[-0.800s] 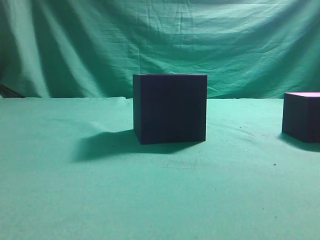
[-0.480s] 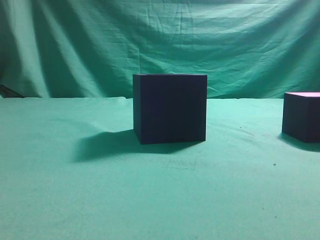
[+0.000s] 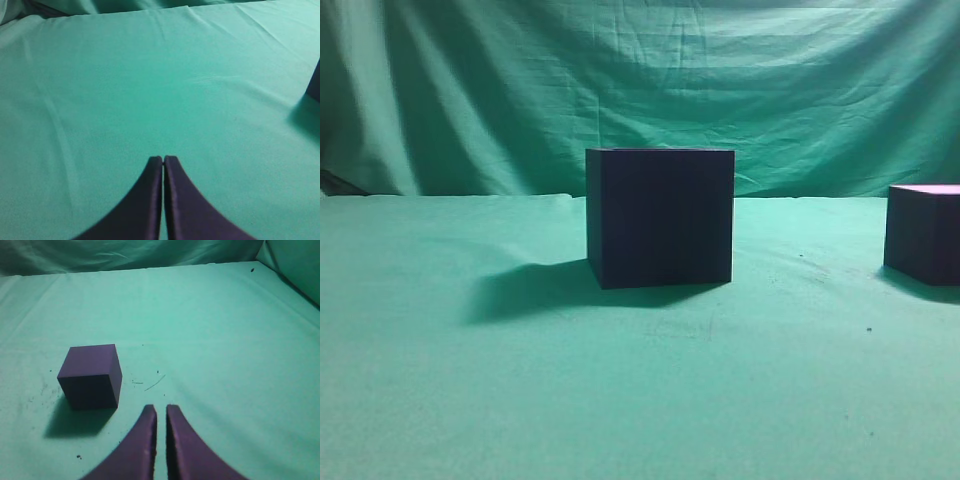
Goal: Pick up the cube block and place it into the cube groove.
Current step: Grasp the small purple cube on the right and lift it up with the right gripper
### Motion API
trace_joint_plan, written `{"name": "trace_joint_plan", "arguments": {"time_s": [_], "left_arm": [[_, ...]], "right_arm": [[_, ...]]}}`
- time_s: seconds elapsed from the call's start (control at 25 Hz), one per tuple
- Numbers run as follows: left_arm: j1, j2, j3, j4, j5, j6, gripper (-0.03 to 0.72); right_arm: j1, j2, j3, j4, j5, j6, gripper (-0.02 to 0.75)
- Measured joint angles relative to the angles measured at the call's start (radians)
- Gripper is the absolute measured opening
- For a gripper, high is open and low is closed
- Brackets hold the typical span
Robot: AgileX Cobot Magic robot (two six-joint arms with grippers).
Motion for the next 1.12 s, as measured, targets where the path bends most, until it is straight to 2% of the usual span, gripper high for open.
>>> {"name": "trace_joint_plan", "arguments": {"time_s": [0.2,0.32,0.44,0.56,0.72,0.96,1.12], "left_arm": [[0.000,0.000,0.000,0.000,0.000,0.000,0.000],[0.000,0.000,0.000,0.000,0.000,0.000,0.000],[0.000,0.000,0.000,0.000,0.000,0.000,0.000],[0.000,0.000,0.000,0.000,0.000,0.000,0.000],[0.000,0.000,0.000,0.000,0.000,0.000,0.000],[0.000,0.000,0.000,0.000,0.000,0.000,0.000],[0.000,0.000,0.000,0.000,0.000,0.000,0.000]], "right_arm": [[0.000,0.000,0.000,0.002,-0.035,-0.002,0.048],[0.000,0.000,0.000,0.041,-0.183,0.008,0.048],[0.000,0.000,0.000,0.061,-0.394,0.023,0.048],[0.000,0.000,0.000,0.064,-0.476,0.079,0.048],[0.000,0.029,-0.107,0.067,-0.324,0.079,0.048],[0.000,0.314,-0.327,0.099,-0.065,0.065,0.048],[0.000,0.506,-0.406,0.144,0.075,0.042,0.048]]}}
